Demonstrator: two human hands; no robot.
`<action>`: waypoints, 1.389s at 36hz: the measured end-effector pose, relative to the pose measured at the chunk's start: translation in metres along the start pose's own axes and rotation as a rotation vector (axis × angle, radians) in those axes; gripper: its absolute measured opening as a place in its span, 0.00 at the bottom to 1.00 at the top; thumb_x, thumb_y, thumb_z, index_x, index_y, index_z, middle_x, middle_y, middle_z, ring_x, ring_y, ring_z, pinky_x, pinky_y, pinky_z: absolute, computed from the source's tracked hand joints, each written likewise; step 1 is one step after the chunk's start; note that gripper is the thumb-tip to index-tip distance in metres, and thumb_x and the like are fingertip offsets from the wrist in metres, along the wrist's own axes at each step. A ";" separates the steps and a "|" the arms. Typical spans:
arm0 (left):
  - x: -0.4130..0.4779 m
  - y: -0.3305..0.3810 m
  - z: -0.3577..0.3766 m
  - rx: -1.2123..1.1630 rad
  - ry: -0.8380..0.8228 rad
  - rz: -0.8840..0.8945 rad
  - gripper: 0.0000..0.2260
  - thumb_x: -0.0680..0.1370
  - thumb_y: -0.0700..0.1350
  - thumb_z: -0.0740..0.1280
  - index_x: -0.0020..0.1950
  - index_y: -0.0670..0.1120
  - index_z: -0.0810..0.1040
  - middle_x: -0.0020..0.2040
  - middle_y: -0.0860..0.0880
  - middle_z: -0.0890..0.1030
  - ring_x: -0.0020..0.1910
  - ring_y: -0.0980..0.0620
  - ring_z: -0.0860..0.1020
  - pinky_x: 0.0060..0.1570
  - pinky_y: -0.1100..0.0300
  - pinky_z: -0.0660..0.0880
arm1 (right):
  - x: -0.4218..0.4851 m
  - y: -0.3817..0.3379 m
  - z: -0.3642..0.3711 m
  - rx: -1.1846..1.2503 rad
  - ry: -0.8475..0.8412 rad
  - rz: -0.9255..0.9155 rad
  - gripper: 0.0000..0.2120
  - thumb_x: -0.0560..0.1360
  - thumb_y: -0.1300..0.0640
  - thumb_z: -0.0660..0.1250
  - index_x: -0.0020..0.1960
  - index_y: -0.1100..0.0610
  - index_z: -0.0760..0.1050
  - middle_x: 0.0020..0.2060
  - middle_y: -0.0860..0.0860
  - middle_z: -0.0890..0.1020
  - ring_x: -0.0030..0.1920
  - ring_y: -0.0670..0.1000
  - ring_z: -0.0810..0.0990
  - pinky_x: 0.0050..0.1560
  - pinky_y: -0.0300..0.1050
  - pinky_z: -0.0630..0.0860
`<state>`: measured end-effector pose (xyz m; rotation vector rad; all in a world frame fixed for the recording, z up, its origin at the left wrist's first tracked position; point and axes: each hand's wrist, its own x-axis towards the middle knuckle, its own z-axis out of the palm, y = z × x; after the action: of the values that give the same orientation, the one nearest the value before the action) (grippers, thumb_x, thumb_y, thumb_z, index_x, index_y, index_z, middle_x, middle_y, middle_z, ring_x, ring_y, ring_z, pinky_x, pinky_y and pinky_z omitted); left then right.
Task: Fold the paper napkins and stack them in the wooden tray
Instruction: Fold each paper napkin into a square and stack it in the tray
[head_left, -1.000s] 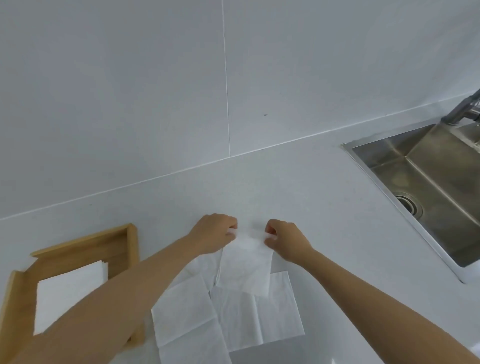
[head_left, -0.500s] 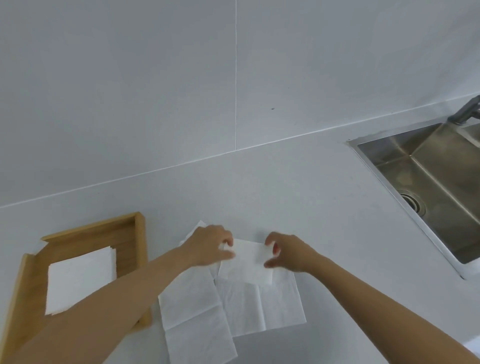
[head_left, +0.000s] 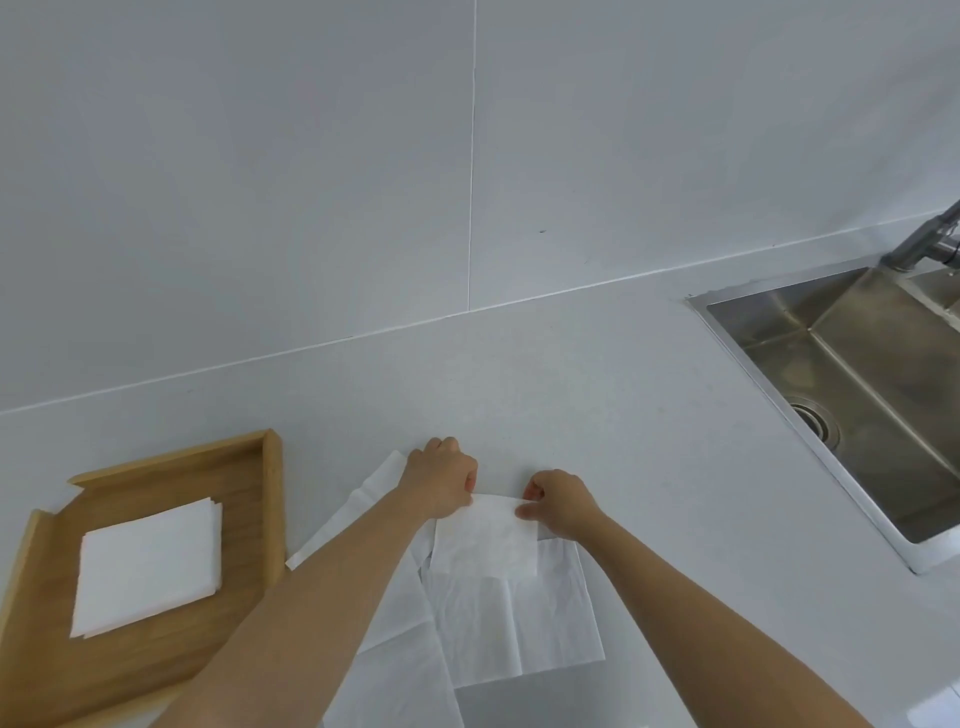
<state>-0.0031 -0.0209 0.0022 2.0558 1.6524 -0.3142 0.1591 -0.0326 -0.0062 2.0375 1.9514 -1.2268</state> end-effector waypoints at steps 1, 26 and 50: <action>-0.001 0.000 -0.001 -0.006 0.010 -0.005 0.08 0.76 0.45 0.65 0.53 0.44 0.78 0.60 0.44 0.73 0.62 0.44 0.69 0.60 0.51 0.66 | -0.002 -0.001 0.000 0.005 -0.009 -0.006 0.12 0.72 0.57 0.66 0.53 0.62 0.76 0.45 0.51 0.74 0.47 0.50 0.70 0.46 0.41 0.66; -0.112 -0.086 -0.045 -1.168 0.285 -0.239 0.04 0.75 0.40 0.68 0.43 0.47 0.74 0.36 0.50 0.76 0.35 0.55 0.74 0.42 0.64 0.71 | -0.045 -0.121 -0.024 0.764 -0.170 -0.317 0.09 0.75 0.62 0.65 0.37 0.55 0.71 0.33 0.52 0.76 0.32 0.49 0.75 0.34 0.39 0.73; -0.198 -0.242 0.003 -0.875 0.589 -0.784 0.10 0.79 0.40 0.59 0.37 0.46 0.68 0.35 0.53 0.69 0.39 0.51 0.69 0.33 0.67 0.63 | -0.018 -0.266 0.142 0.295 -0.278 -0.398 0.04 0.75 0.66 0.60 0.49 0.59 0.71 0.39 0.51 0.75 0.41 0.56 0.81 0.50 0.57 0.81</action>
<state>-0.2835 -0.1535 0.0375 0.8237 2.3077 0.7281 -0.1377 -0.0734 0.0303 1.5031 2.2039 -1.8639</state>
